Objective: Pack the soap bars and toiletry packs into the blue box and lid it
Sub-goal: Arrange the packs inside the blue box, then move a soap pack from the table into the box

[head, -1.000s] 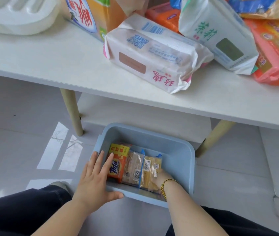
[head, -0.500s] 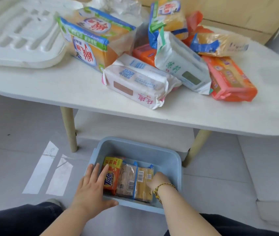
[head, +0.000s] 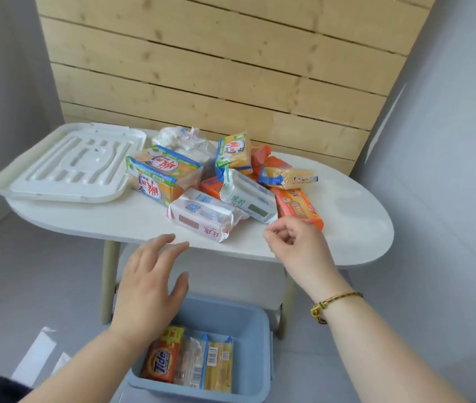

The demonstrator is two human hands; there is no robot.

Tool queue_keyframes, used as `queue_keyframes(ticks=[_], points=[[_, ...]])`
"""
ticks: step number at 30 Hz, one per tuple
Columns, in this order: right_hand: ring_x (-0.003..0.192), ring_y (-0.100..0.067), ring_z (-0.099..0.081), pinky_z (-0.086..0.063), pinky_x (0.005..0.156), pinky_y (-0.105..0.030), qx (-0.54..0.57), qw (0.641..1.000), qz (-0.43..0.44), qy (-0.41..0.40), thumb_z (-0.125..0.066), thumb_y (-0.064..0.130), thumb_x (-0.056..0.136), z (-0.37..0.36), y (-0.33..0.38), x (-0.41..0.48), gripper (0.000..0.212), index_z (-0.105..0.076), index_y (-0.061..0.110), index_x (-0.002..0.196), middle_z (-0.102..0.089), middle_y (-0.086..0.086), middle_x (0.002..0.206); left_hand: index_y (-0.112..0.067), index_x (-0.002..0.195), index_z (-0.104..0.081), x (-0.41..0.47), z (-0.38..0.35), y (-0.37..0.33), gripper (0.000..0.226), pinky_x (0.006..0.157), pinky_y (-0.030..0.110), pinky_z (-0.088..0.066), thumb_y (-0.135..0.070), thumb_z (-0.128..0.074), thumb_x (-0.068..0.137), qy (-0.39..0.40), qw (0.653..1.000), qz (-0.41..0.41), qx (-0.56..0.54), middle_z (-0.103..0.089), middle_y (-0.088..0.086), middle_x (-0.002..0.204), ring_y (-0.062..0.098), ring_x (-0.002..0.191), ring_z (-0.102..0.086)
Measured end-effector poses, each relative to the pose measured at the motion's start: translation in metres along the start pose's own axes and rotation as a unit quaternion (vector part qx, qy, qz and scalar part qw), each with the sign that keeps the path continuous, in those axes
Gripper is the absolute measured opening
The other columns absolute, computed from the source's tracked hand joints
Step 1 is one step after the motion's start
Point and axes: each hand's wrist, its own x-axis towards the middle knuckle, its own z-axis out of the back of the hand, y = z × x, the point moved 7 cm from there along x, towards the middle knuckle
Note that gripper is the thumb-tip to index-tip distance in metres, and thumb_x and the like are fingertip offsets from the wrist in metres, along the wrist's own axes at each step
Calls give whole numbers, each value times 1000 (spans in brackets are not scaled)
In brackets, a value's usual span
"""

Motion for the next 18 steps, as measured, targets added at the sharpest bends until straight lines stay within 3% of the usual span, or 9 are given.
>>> queue_keyframes(ticks=[2, 5, 8, 11, 13, 15, 18], points=[[67, -8, -52, -43, 64, -14, -53, 997, 29, -45, -62, 16, 83, 18, 8, 14, 4, -63, 19, 86, -56, 8, 70, -1, 117, -57, 8, 2, 8, 50, 97, 53, -39, -29, -52, 75, 18, 998, 6, 58, -55, 27, 125, 42, 118, -49], [112, -27, -47, -38, 94, -30, -159, 984, -12, -79, -61, 23, 85, 33, -6, 43, 38, -53, 10, 120, -54, -11, 119, -13, 141, -28, 12, -7, 31, 72, 115, 45, -8, -31, -64, 82, 103, 989, 57, 87, -20, 16, 152, 33, 142, -15], [125, -32, -41, -36, 103, -38, -167, 975, -143, -32, -62, 35, 84, 32, -39, 64, 63, -35, 9, 135, -42, -16, 135, -26, 145, 1, 7, -19, 50, 83, 115, 38, 8, -50, -50, 85, 154, 975, 72, 142, 6, 3, 156, 21, 144, 11], [122, -32, -47, -41, 104, -42, -122, 964, -232, 40, -64, 36, 81, 16, -62, 72, 74, -26, 7, 137, -45, -15, 135, -28, 144, 5, 6, -26, 53, 86, 115, 39, 10, -52, -51, 83, 158, 973, 78, 150, 8, 2, 156, 19, 142, 16], [120, -31, -48, -43, 102, -42, -134, 960, -240, 46, -66, 37, 79, 12, -66, 79, 77, -24, 8, 137, -47, -15, 132, -29, 143, 10, 6, -29, 55, 87, 115, 39, 11, -54, -49, 83, 160, 970, 69, 169, 9, 2, 156, 14, 138, 23], [118, -31, -49, -44, 99, -40, -166, 955, -241, 43, -67, 37, 77, 11, -66, 84, 76, -27, 8, 134, -48, -15, 130, -28, 144, 2, 7, -29, 54, 85, 115, 41, 8, -51, -53, 83, 153, 974, 68, 154, 1, 4, 157, 11, 133, 22], [117, -32, -49, -44, 96, -39, -179, 952, -244, 34, -68, 36, 75, 13, -68, 85, 72, -32, 8, 130, -49, -15, 128, -14, 137, -38, 9, -24, 49, 73, 110, 55, -16, -45, -60, 75, 117, 981, 36, 150, -37, 18, 145, 31, 138, -23]])
